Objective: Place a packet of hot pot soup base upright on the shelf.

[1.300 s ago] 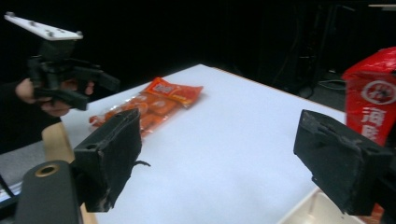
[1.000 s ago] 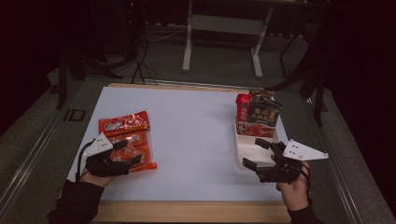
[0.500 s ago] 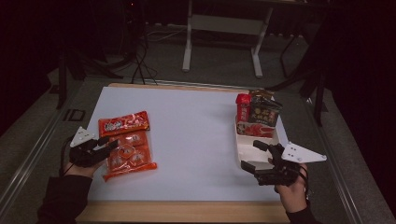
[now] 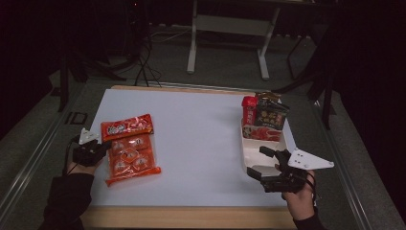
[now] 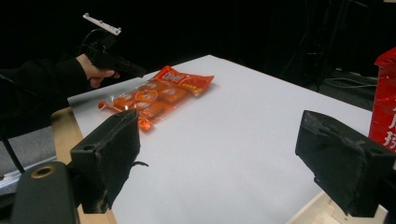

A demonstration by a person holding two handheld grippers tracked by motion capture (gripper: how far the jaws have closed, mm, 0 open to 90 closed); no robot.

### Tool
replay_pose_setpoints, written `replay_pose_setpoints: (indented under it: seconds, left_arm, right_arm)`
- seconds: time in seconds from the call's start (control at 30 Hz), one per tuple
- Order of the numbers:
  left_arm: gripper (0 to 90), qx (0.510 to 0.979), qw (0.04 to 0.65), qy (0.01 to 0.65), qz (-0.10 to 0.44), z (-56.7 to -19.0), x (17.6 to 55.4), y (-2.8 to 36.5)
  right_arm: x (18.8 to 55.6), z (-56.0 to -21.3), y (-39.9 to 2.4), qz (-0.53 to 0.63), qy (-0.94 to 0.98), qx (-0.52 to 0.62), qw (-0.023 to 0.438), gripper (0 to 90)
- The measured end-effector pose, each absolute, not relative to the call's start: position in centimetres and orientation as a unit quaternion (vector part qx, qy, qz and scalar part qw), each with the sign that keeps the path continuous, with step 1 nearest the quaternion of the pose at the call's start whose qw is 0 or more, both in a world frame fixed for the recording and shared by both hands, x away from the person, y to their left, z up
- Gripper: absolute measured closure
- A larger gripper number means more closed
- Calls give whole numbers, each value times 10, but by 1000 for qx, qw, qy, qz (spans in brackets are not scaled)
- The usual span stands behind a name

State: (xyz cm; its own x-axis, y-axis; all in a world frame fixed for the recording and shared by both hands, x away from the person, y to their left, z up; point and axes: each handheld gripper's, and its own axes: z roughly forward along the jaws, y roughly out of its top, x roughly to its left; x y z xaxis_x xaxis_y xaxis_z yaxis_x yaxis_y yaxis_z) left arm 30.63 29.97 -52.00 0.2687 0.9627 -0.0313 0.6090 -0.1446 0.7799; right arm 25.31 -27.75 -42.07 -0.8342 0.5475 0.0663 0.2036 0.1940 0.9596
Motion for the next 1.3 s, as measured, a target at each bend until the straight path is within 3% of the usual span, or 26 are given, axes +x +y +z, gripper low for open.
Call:
replay_pose_setpoints:
  seconds: [0.33,0.67,1.3]
  left_arm:
    - [900,718,301,578,242,-539,318,299]
    - [900,732,318,562,216,-540,322,292]
    - [900,790,324,486,185,-535,343,209]
  right_arm:
    - [256,-423,-276,580,760,250,151,138]
    - [258,-423,-274,581,763,246,142,140]
    - [258,-425,-274,579,766,244,138,142]
